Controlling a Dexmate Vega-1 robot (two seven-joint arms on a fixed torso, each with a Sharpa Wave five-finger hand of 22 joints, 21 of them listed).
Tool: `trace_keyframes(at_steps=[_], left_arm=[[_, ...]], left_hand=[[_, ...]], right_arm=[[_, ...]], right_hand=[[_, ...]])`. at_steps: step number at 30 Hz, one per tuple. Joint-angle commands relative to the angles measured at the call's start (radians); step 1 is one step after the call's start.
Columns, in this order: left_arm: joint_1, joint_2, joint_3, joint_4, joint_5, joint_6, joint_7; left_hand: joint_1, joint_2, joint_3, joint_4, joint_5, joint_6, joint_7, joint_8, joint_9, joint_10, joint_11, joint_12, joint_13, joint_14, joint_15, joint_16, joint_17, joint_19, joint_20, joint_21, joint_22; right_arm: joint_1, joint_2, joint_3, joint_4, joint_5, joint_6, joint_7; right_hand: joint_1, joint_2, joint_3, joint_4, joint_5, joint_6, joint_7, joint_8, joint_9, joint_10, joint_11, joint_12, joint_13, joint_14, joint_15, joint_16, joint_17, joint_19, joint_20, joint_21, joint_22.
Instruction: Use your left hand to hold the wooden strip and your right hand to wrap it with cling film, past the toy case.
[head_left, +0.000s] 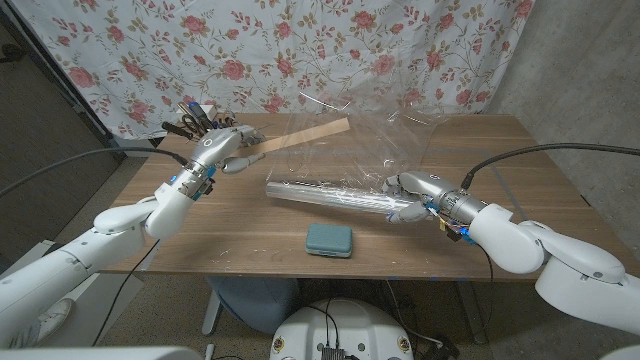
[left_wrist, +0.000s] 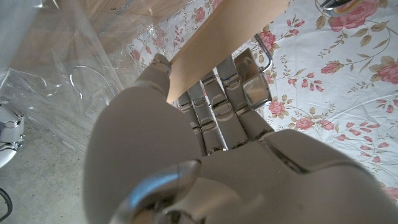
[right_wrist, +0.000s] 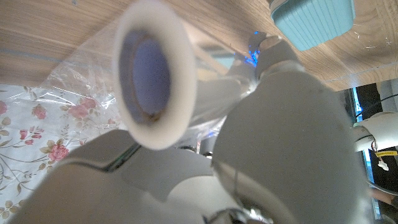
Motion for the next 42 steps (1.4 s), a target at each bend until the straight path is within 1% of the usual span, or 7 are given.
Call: trace_keyframes(at_steps=[1,9,15,22,31,39,42], left_arm=[[-0.047,0.050,0.022,-0.028,0.111,0.032,-0.020],[-0.089,0.069,0.044,-0.043,0.153,0.029,-0.042],[-0.122,0.069,0.068,-0.053,0.181,0.015,-0.060],[-0.135,0.073,0.082,-0.062,0.194,0.010,-0.079],[-0.129,0.061,0.076,-0.065,0.155,0.004,-0.078],[-0.109,0.056,0.053,-0.067,0.099,-0.002,-0.083],[-0.104,0.058,0.047,-0.067,0.091,-0.007,-0.086]], left_hand=[[0.006,0.019,0.097,0.002,0.005,0.056,-0.056,0.112,0.004,0.040,-0.039,0.029,0.011,0.109,-0.107,0.006,0.004,-0.003,0.000,0.005,0.008],[0.004,0.019,0.097,0.002,0.006,0.056,-0.055,0.113,0.000,0.039,-0.040,0.029,0.012,0.107,-0.107,0.007,0.006,-0.005,0.000,0.006,0.008],[0.003,0.018,0.099,0.002,0.006,0.053,-0.055,0.114,0.000,0.039,-0.043,0.028,0.014,0.105,-0.107,0.007,0.008,-0.006,0.000,0.006,0.007],[0.002,0.019,0.099,0.002,0.007,0.051,-0.056,0.115,0.000,0.040,-0.040,0.027,0.012,0.105,-0.108,0.008,0.009,-0.008,0.000,0.006,0.007],[0.000,0.018,0.100,0.002,0.007,0.050,-0.056,0.116,-0.003,0.039,-0.041,0.026,0.013,0.104,-0.108,0.008,0.010,-0.010,0.000,0.006,0.008],[-0.002,0.021,0.099,0.003,0.007,0.049,-0.056,0.118,-0.004,0.038,-0.041,0.027,0.012,0.103,-0.109,0.008,0.010,-0.012,-0.001,0.007,0.008],[-0.002,0.021,0.098,0.002,0.007,0.048,-0.057,0.119,-0.004,0.037,-0.041,0.027,0.012,0.102,-0.109,0.007,0.010,-0.012,-0.001,0.008,0.008]], right_arm=[[-0.048,-0.049,0.042,-0.030,-0.004,-0.032,0.014],[-0.064,-0.074,0.045,-0.047,-0.029,-0.049,0.023],[-0.021,-0.093,-0.011,-0.061,-0.067,-0.069,0.067],[-0.044,-0.122,0.021,-0.087,-0.072,-0.099,0.069],[-0.053,-0.108,0.027,-0.081,-0.071,-0.102,0.043],[-0.012,-0.091,-0.014,-0.080,-0.086,-0.113,0.052],[0.013,-0.084,-0.044,-0.077,-0.098,-0.115,0.060]], right_hand=[[0.166,0.173,0.105,-0.008,0.001,0.008,-0.007,0.016,0.006,0.262,-0.254,0.402,0.030,0.200,-0.236,0.368,0.000,0.026,-0.081,0.004,0.003],[0.166,0.174,0.105,-0.008,0.000,0.008,-0.009,0.020,0.010,0.263,-0.254,0.402,0.031,0.200,-0.236,0.368,0.000,0.022,-0.081,0.001,-0.001],[0.167,0.174,0.106,-0.009,0.000,0.006,-0.009,0.021,0.011,0.263,-0.253,0.402,0.031,0.200,-0.236,0.368,0.000,0.026,-0.081,0.006,0.006],[0.167,0.175,0.106,-0.008,-0.002,0.005,-0.009,0.024,0.013,0.264,-0.254,0.402,0.031,0.199,-0.236,0.367,-0.001,0.025,-0.081,0.007,0.008],[0.170,0.175,0.106,-0.009,-0.002,0.007,-0.006,0.027,0.015,0.265,-0.254,0.402,0.031,0.199,-0.236,0.367,-0.001,0.023,-0.081,0.003,0.004],[0.171,0.174,0.106,-0.010,-0.002,0.007,-0.006,0.028,0.013,0.266,-0.253,0.402,0.031,0.201,-0.236,0.368,-0.001,0.024,-0.081,0.003,0.006],[0.172,0.173,0.106,-0.010,-0.002,0.008,-0.004,0.029,0.013,0.266,-0.253,0.402,0.031,0.202,-0.236,0.368,-0.001,0.026,-0.081,0.004,0.008]])
